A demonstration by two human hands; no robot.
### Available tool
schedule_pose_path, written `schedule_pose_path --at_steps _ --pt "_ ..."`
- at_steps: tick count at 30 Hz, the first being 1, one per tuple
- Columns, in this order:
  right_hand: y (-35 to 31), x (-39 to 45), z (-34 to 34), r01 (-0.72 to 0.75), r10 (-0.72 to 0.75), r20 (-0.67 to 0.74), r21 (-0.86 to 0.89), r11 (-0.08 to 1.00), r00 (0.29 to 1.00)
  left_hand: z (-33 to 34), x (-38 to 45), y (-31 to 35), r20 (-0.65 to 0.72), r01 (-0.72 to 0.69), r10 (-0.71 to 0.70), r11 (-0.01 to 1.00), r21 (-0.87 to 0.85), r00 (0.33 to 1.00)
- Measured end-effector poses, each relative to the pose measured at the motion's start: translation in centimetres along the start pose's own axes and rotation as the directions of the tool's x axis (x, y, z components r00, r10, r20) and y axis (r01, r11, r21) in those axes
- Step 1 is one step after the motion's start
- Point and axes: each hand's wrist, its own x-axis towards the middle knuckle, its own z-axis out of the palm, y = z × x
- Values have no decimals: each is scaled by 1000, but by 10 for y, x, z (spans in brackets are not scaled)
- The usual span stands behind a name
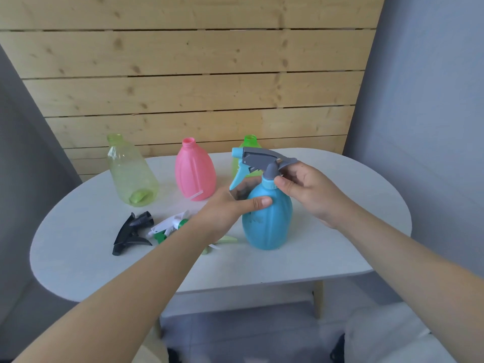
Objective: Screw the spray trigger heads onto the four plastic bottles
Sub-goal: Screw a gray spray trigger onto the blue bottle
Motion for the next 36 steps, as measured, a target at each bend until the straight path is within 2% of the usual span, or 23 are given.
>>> schedule_pose_path --at_steps 3,5,11,17,22,27,33,36 --pt "0 2 -5 -13 23 93 -106 994 995 -1 1 -1 -5 1 -1 1000 -4 1000" --pt "0 4 -6 -16 29 102 -122 992 994 -2 1 -1 0 0 0 1000 -2 1000" --pt "-3 2 -2 4 -8 35 116 993 999 -3 1 0 34 -33 33 999 1 999" --pt "-1 -2 3 -11 10 17 94 996 1000 -2 0 2 42 -42 43 999 -19 998" --pt "0 -2 5 -54 62 -56 129 990 997 1 -2 3 43 -40 42 998 -57 998" --pt "-3 0 13 -118 128 -213 58 991 969 4 -2 5 35 -55 57 997 -46 998" --pt "-3 -8 3 -41 41 -5 102 994 999 0 -2 4 33 -46 47 998 -35 998" --pt "-3 -9 1 -40 39 7 82 996 999 0 -2 4 25 -38 39 999 -30 999"
